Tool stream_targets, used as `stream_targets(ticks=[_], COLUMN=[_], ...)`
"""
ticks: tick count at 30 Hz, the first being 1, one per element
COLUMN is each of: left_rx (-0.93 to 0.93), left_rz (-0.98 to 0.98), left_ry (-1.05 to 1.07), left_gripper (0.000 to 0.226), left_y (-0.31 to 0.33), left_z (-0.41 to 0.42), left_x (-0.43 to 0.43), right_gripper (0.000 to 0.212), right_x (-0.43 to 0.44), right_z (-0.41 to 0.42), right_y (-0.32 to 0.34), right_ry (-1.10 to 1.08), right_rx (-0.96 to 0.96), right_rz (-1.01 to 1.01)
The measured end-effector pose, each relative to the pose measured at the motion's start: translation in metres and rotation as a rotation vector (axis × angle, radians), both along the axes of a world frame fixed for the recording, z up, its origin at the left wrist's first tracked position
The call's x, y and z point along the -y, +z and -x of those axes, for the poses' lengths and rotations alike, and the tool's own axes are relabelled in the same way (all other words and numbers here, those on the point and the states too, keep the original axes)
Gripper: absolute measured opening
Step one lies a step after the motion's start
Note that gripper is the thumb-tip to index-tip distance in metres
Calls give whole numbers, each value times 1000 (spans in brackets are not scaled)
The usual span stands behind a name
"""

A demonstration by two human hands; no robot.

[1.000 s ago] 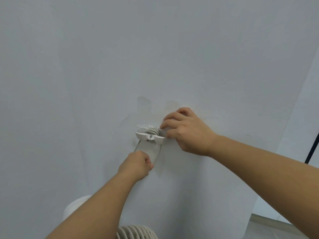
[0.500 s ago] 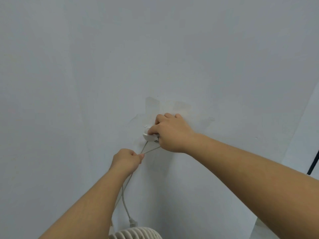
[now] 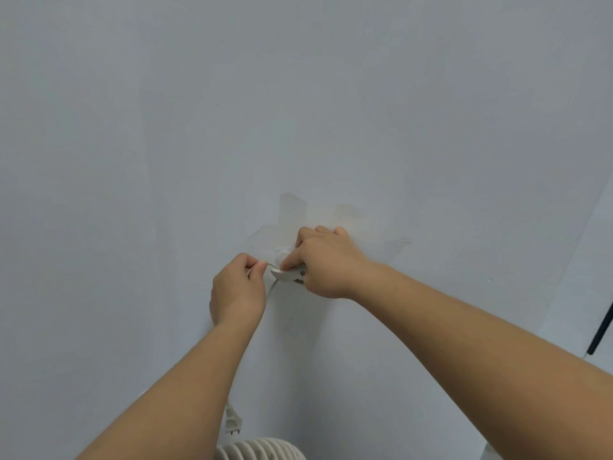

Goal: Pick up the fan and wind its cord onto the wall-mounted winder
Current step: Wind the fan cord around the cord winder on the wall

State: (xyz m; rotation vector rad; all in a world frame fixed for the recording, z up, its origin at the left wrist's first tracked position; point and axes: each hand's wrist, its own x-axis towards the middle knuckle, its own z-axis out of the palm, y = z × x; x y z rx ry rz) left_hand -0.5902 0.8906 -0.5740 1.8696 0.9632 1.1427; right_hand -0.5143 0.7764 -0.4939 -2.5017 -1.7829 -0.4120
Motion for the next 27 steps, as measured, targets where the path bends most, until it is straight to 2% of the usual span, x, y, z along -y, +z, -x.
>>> stream_targets(ticks=[8, 13, 22, 27], left_rx=[135, 170, 283, 335], left_rz=[21, 33, 149, 180], left_ry=[-47, -61, -180, -156], left_gripper=[21, 33, 43, 42], left_y=[1, 2, 5, 6], left_z=[9, 18, 30, 33], left_x=[-1, -1, 2, -2], right_gripper=[29, 22, 37, 41], right_x=[-6, -9, -25, -35], right_z=[3, 6, 8, 13], right_y=[-5, -8, -22, -29], right_ry=[-70, -108, -220, -293], right_rx=[16, 66, 135, 187], right_rz=[-139, -200, -298, -351])
